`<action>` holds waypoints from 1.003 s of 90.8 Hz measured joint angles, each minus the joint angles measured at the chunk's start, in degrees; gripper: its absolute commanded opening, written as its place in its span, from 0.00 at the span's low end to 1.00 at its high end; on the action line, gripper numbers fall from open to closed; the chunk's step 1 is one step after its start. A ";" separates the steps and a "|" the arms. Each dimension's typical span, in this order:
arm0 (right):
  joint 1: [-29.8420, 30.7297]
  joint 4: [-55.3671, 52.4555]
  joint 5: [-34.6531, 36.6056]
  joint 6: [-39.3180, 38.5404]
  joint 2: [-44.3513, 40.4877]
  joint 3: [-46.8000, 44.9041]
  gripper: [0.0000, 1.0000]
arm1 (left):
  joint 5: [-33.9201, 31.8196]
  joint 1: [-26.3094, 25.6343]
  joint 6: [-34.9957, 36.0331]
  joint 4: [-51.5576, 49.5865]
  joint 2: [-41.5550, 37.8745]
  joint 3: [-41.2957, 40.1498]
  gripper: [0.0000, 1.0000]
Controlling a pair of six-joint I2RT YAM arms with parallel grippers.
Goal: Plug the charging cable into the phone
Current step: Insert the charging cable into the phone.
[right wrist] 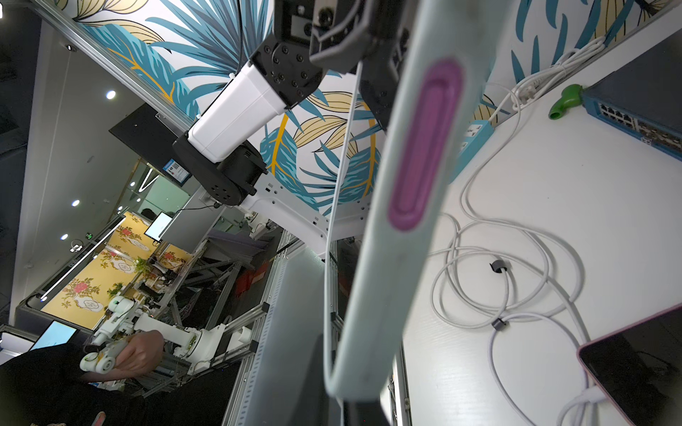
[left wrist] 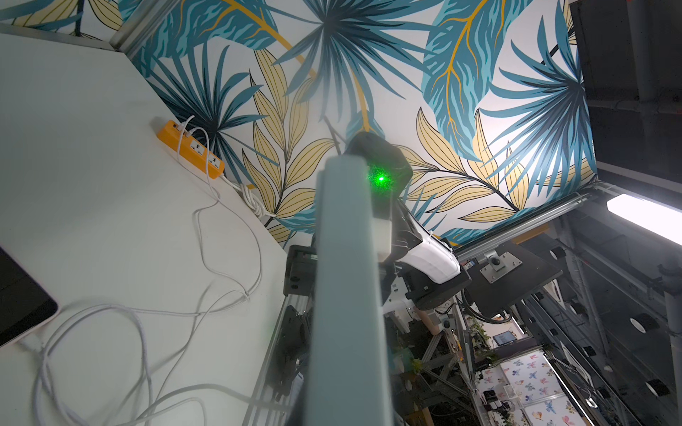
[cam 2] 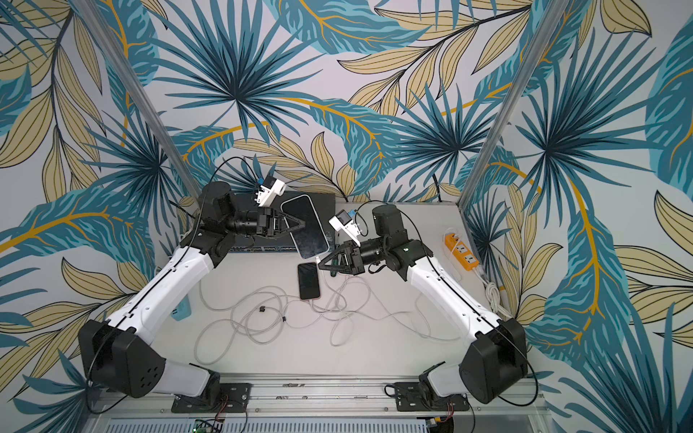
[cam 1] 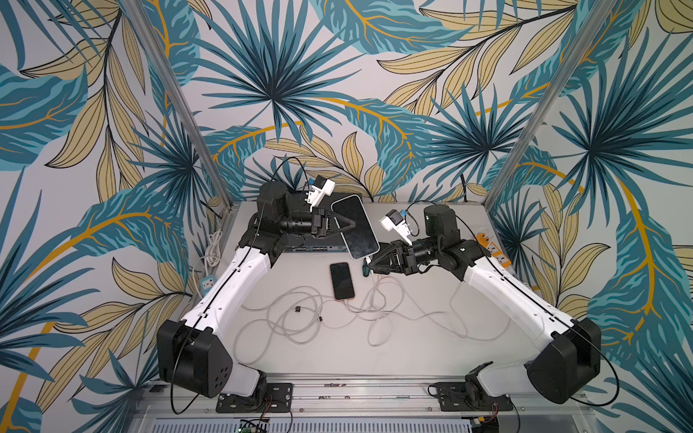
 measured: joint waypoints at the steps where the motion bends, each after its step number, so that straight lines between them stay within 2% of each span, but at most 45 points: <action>1: 0.00 0.00 -0.04 0.00 0.00 0.00 0.00 | -0.02 0.00 0.00 -0.04 0.00 0.00 0.00; 91: -0.61 1.55 -0.70 4.37 2.36 0.81 0.00 | -2.73 -0.48 7.41 -3.98 -0.76 -0.02 0.00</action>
